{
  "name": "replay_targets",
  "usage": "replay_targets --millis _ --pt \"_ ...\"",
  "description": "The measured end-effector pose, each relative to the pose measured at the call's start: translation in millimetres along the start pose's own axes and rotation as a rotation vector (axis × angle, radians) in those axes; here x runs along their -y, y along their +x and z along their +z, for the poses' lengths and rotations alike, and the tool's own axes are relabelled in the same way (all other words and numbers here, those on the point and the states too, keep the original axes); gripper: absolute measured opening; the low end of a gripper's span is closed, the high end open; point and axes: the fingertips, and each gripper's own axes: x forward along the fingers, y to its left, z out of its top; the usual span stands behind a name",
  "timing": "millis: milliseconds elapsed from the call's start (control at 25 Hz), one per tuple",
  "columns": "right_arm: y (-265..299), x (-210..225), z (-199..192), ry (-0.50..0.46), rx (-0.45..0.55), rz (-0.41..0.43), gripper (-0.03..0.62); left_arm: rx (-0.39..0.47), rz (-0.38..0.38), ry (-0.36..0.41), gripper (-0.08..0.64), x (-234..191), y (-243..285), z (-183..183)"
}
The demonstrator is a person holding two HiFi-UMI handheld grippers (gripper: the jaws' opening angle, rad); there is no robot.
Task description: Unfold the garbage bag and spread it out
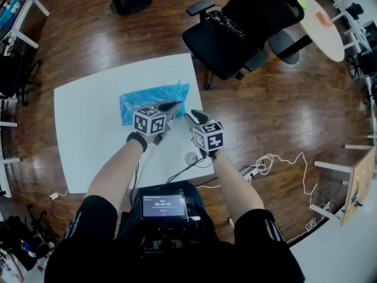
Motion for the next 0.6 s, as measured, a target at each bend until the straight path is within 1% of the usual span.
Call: replay_targets --millis 240,400,480,600 --pt "30.2 11.2 -11.6 -0.076 -0.090 -0.034 0.137 0.023 -0.011 -0.015 0.003 -1.1 -7.6 3.6" --pt "52.3 13.9 -14.2 -0.164 -0.153 -0.050 0.137 0.027 -0.017 -0.018 0.004 -0.6 -9.7 2.2" --pt "60.1 9.0 -10.6 -0.222 -0.175 -0.050 0.137 0.031 -0.015 -0.022 0.004 -1.2 -10.8 1.6" --pt "71.0 5.0 -13.0 -0.280 -0.211 -0.052 0.137 0.035 -0.015 -0.026 0.003 -0.9 -11.2 0.7"
